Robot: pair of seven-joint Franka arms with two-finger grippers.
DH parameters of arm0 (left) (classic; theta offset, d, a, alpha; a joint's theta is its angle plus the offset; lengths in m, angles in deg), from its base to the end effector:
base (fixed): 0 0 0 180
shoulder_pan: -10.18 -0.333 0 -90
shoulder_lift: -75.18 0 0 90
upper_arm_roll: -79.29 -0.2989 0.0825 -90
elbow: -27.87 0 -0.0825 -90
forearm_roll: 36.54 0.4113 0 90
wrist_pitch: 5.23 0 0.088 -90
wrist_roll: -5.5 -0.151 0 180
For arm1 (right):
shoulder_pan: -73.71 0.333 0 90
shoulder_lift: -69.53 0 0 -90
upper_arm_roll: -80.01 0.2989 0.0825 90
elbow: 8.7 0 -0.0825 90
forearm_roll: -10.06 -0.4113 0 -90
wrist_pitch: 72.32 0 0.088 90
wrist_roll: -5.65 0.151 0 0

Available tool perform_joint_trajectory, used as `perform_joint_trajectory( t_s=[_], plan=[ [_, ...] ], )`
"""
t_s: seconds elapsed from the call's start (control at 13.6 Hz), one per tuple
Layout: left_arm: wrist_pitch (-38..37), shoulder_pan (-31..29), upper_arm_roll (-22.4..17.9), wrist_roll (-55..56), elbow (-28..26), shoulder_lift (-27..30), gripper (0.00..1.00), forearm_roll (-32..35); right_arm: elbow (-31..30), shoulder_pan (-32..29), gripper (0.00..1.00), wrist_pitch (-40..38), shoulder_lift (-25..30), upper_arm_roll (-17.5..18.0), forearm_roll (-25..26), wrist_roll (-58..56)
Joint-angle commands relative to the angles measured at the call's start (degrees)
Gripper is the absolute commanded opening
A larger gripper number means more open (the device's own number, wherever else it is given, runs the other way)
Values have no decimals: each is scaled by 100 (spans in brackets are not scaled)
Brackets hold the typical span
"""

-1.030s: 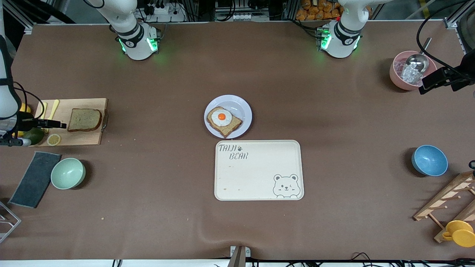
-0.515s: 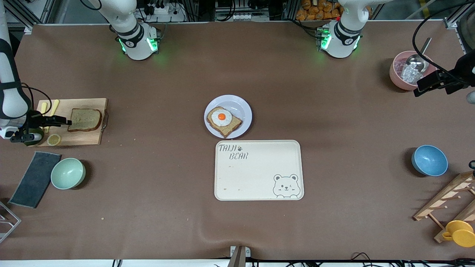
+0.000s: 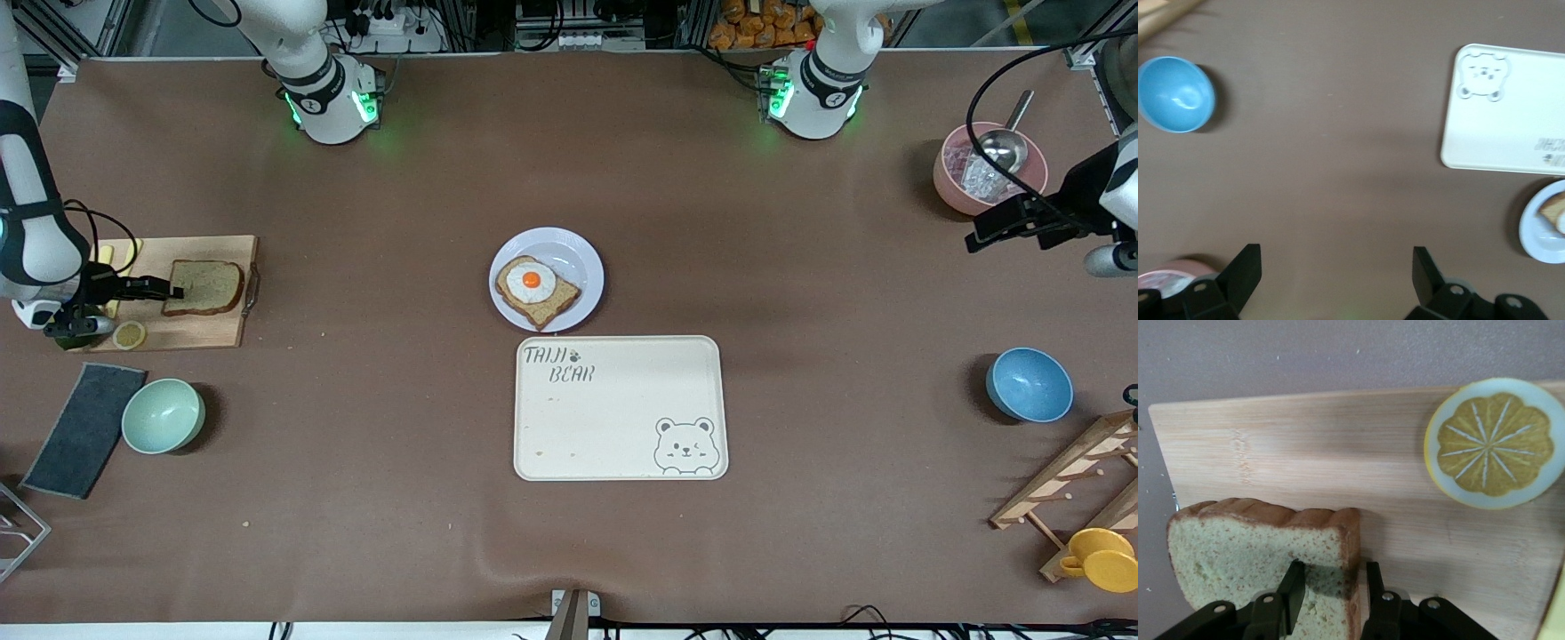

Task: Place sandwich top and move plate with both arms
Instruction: 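Lower and close the right gripper on the bread slice edge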

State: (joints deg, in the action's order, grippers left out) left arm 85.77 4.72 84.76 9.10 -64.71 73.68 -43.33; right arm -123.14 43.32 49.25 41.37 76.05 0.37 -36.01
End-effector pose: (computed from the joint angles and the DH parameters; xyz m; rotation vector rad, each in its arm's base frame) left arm 0.5862 -0.0173 0.5283 3.0195 0.1025 -0.0868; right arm 0.4671 -0.3057 0.1094 -2.8266 -0.0205 0.3279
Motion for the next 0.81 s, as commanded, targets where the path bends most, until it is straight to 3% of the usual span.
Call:
perform_joint_trajectory(
  t_s=[0.0,0.15,0.52,0.74],
  plan=[
    [119,1,-2,-8,125,-184,100,-199,-44,-248,18,43,3,115,-103,-149],
    [207,54,24,-8,134,-246,100,-226,-44,-257,0,25,3,115,-225,-140],
    [375,221,33,-17,143,-369,100,-348,61,-143,0,-501,56,141,-296,-132],
    [375,221,42,-17,108,-474,100,-726,587,137,0,-1229,109,142,-296,-140]
  ],
)
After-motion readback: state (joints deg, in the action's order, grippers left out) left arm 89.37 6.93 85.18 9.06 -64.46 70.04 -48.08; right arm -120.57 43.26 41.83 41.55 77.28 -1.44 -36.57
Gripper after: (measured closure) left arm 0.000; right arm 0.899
